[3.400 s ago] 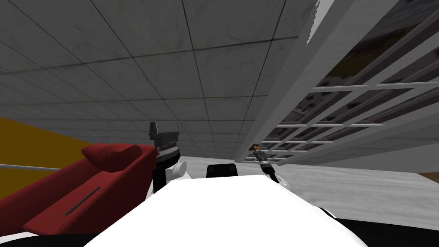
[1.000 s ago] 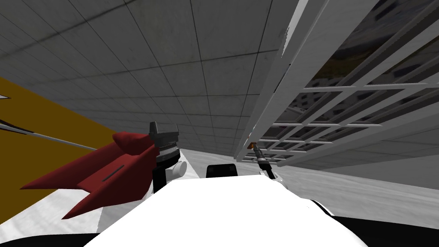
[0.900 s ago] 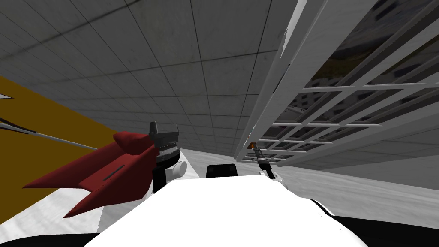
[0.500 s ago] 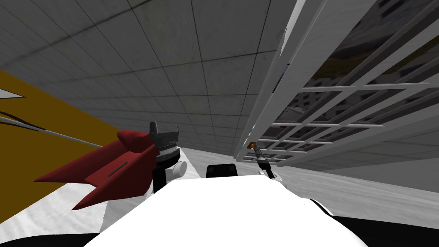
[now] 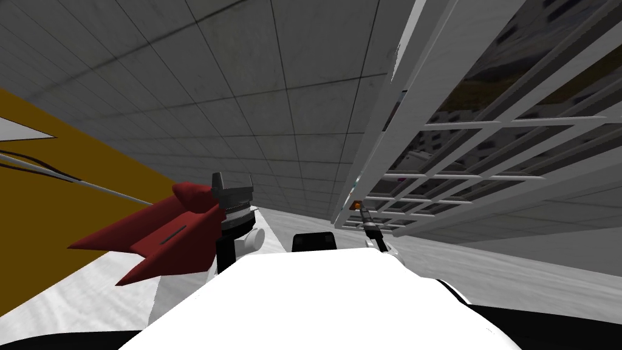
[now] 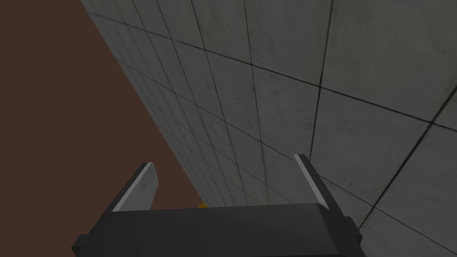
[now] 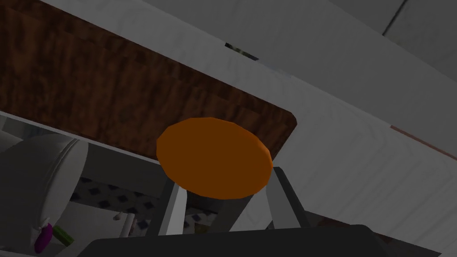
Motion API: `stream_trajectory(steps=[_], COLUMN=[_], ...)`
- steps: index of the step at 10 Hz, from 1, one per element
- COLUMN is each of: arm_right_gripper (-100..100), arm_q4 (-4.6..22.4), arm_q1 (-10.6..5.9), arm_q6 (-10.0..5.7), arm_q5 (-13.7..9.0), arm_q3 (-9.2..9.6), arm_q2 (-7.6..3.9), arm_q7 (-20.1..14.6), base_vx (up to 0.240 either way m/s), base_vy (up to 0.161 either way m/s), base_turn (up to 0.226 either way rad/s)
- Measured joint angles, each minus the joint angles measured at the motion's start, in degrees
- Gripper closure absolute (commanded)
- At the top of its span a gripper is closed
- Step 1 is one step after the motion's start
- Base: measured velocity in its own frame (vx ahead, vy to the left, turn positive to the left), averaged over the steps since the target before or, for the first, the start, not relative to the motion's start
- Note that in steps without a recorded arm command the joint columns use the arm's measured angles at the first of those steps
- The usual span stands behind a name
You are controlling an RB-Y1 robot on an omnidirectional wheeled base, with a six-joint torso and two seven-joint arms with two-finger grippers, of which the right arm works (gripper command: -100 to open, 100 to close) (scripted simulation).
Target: Pull the door open
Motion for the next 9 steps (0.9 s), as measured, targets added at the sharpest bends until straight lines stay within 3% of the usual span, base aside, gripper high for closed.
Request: stream_trajectory(steps=[3,5,6,7,9], arm_right_gripper=[100,100,100,100,100], arm_q4=[0.40,-0.98,1.26,-0.15,-1.16], arm_q1=[-0.50,0.12,-1.06,-0.20,-0.14], arm_q6=[0.29,1.12,0.21,0.64,1.81], arm_q5=[-1.05,-1.81,-2.26,-2.54,-3.71], arm_q3=[0.56,0.87,1.16,1.29,1.80], arm_q2=[0.04,0.13,-0.08,-0.02,0.17], arm_q7=[-4.02,-6.44,-8.05,-9.10,-11.93], base_vx=[-0.028,-0.030,-0.032,-0.036,-0.046], base_vy=[-0.012,-0.017,-0.017,-0.017,-0.023], base_turn=[0.033,0.037,0.036,0.025,0.047])
